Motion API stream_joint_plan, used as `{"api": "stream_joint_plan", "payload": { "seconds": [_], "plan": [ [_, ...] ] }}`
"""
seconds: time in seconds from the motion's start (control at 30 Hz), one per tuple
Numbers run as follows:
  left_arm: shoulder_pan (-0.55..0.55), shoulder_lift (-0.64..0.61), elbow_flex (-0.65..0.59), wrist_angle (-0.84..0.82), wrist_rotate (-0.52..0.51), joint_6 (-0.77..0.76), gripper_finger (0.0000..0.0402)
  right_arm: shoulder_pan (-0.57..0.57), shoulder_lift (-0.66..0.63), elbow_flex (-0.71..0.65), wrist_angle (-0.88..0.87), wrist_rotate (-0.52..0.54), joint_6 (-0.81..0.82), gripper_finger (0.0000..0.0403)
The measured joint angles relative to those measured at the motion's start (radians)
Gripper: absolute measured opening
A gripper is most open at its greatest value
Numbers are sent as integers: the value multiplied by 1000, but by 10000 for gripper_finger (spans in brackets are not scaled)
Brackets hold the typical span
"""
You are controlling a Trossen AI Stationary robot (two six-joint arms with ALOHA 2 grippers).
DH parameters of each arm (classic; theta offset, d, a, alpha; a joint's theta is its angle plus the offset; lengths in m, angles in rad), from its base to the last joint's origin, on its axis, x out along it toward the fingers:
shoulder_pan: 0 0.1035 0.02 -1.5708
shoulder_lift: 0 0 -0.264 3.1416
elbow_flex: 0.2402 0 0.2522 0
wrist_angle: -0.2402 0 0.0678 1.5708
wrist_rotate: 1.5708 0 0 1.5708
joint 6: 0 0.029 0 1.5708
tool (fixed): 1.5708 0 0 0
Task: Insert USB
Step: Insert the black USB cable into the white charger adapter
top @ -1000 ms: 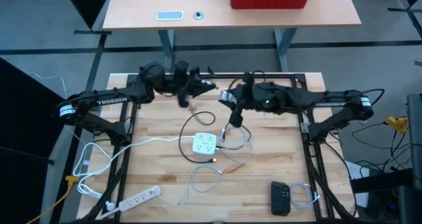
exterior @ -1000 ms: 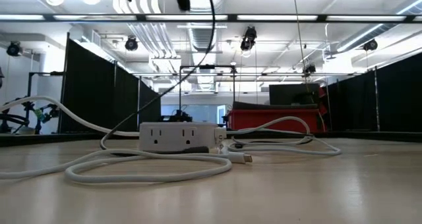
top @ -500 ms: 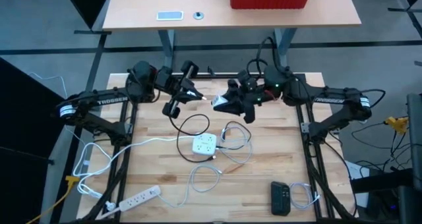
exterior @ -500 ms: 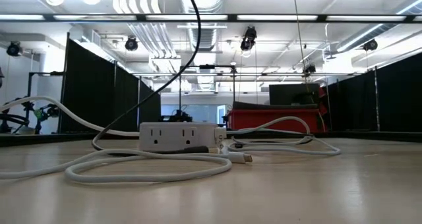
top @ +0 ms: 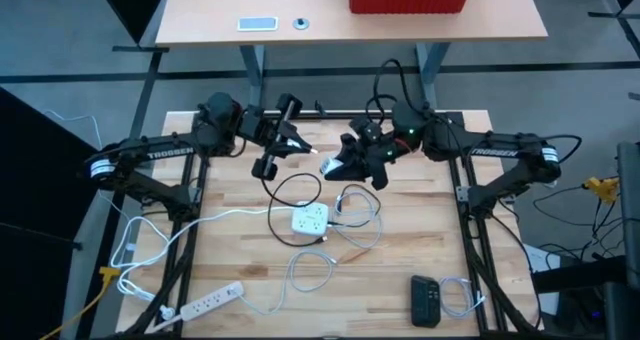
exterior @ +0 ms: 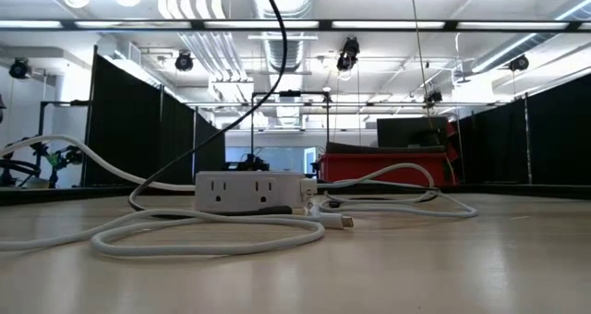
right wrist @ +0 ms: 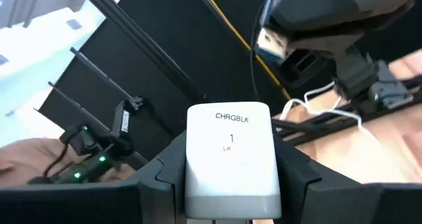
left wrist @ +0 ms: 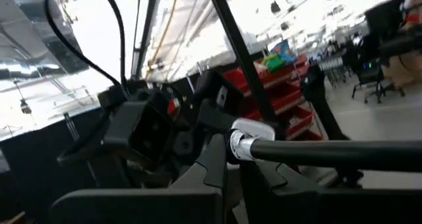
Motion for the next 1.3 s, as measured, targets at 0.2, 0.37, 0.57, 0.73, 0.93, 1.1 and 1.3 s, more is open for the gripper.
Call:
{"api": "stream_joint_plan", "payload": {
  "seconds": [0.2,0.37,0.57,0.73,0.93,1.1,1.3],
  "plan": [
    [-22,0,0,-100,0,118,6,-2,28,0,-13,-2,96,123],
    [-28,0,0,-113,15,159,6,-5,54,0,-15,-1,155,123],
    [-27,0,0,-150,34,162,6,-13,56,-2,-11,4,175,123],
    [-27,-11,0,-175,38,163,6,-13,55,-2,-10,22,184,123],
    [-27,-13,0,-180,44,186,6,-5,55,-2,15,33,202,123],
    [-27,-12,0,-203,45,207,6,3,56,-2,21,36,231,123],
    [-28,-10,0,-219,45,229,6,11,61,-2,22,40,248,123]
  ]
}}
